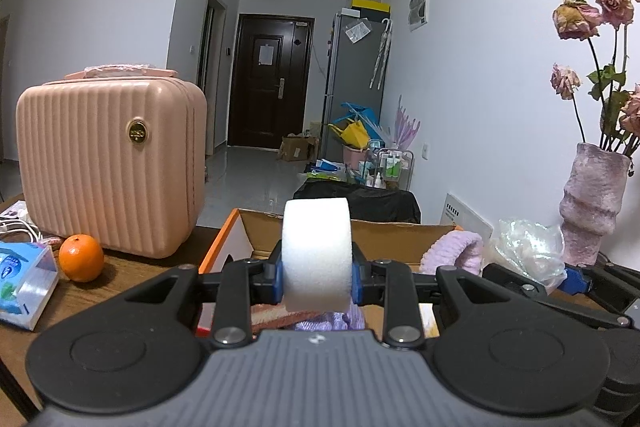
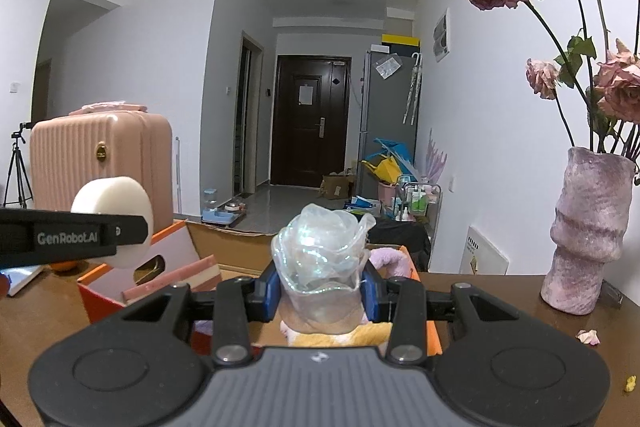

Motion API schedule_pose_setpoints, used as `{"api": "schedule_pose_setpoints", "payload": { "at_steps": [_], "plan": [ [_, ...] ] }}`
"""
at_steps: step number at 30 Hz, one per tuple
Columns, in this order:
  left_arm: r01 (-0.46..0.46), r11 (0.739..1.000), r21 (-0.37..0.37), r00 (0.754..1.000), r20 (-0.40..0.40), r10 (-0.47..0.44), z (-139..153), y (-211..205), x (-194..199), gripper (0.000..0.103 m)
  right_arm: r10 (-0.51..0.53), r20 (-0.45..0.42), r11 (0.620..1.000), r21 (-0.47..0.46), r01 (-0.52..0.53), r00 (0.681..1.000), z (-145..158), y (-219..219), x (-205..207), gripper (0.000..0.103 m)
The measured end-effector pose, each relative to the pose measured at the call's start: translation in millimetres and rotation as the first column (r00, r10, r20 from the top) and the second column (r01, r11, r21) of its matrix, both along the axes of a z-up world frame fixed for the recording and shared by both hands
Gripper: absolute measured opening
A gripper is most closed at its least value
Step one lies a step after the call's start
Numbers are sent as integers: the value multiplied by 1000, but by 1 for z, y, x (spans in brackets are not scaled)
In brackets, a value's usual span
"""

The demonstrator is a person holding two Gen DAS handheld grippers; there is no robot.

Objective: Organize soft objects
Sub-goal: 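Carry the foam roll and plastic bag over the box with both tools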

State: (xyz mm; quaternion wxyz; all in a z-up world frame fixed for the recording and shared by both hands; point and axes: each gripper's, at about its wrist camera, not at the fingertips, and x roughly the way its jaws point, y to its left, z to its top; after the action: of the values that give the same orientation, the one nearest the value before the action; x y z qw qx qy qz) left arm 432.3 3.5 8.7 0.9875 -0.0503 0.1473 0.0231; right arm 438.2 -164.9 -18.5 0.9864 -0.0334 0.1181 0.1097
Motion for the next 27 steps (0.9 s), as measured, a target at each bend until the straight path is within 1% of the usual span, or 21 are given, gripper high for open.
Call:
{"api": "schedule_pose_setpoints", "payload": {
  "at_steps": [14, 27],
  "plan": [
    [18, 1000, 15, 1000, -5, -18, -1, -8, 30, 30, -4, -12, 1000, -25, 4, 1000, -1, -1, 37, 39],
    [50, 998, 33, 998, -27, -49, -2, -17, 61, 30, 12, -30, 998, -57, -13, 999, 0, 2, 66, 39]
  ]
}}
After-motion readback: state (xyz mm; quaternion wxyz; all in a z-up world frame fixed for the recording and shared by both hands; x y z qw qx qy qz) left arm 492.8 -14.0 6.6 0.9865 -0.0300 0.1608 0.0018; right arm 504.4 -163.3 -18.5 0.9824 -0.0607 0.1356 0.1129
